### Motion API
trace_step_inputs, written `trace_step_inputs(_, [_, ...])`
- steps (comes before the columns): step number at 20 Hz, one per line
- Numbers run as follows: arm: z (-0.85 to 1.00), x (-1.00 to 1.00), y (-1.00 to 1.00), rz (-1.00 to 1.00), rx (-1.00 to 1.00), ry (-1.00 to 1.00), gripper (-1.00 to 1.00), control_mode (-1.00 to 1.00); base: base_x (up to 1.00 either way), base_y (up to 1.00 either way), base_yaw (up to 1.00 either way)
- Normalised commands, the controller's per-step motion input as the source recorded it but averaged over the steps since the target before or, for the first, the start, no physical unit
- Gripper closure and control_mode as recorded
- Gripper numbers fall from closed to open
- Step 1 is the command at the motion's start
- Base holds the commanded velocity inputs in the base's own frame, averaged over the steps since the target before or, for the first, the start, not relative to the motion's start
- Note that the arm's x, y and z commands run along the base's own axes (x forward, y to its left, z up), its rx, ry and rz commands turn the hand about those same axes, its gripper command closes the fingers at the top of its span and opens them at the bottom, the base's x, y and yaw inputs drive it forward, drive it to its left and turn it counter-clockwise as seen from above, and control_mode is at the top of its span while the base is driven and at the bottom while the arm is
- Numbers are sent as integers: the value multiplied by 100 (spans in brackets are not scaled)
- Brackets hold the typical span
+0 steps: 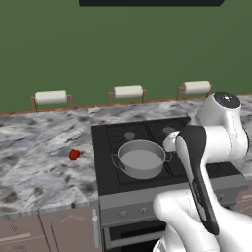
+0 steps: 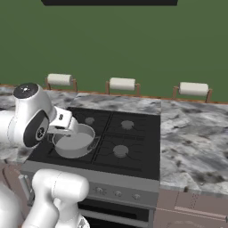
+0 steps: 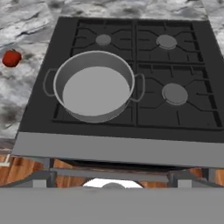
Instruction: Turn on the burner for the pot on the stove. Wait thirty seconds for the pot to heat up. Then add the bell pepper to the pot.
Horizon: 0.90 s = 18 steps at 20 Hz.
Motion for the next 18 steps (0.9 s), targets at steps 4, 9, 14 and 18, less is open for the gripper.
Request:
trace_step_inputs(4, [-44,-24,69,2,-18,10,-100,-100,0,0,0])
trace_step_inputs(9, [-64,-32,60,4,-19,8,-100,-100,0,0,0])
trace_step_inputs(14, [-66,-32,56,6,-15,2,-100,-100,0,0,0])
trace_step_inputs(18, [-68,-28,61,9,-14,0,-100,-100,0,0,0])
